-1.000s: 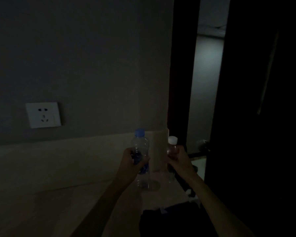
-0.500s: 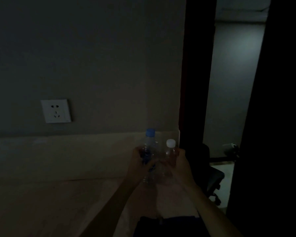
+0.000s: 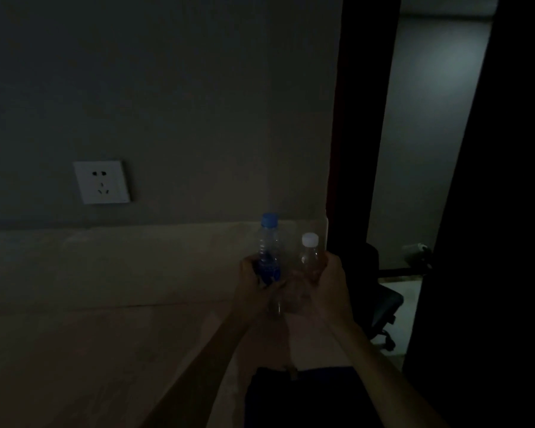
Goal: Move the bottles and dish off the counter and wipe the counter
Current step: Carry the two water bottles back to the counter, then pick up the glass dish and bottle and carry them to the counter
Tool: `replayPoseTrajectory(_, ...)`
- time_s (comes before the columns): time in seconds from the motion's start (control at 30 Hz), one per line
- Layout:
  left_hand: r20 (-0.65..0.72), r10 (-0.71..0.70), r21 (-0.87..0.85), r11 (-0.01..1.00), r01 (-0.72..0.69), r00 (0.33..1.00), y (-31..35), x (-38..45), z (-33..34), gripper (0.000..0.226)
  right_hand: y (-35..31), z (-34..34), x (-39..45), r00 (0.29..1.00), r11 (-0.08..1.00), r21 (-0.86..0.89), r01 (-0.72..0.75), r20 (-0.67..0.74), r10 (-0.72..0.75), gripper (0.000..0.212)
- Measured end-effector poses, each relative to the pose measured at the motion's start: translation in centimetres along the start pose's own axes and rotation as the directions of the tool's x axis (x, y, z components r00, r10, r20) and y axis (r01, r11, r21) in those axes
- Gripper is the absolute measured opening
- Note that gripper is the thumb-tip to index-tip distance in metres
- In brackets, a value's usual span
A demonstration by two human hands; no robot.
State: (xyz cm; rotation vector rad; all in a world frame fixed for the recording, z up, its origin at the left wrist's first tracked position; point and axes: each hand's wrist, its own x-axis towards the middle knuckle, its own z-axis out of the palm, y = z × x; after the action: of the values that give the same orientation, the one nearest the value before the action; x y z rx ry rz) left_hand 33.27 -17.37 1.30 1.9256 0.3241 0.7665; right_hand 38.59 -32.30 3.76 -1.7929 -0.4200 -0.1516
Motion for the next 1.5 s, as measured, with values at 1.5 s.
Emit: replayPoseTrajectory(1.5,-0.150,-0.856,-0.826,-0.167,0.539,-0.495,-15.2,-82.0,-18.5,0.020,20.9,23.8,-59.8,-0.318,0.770,-0.569,0.289,0.701,0.638,0.013)
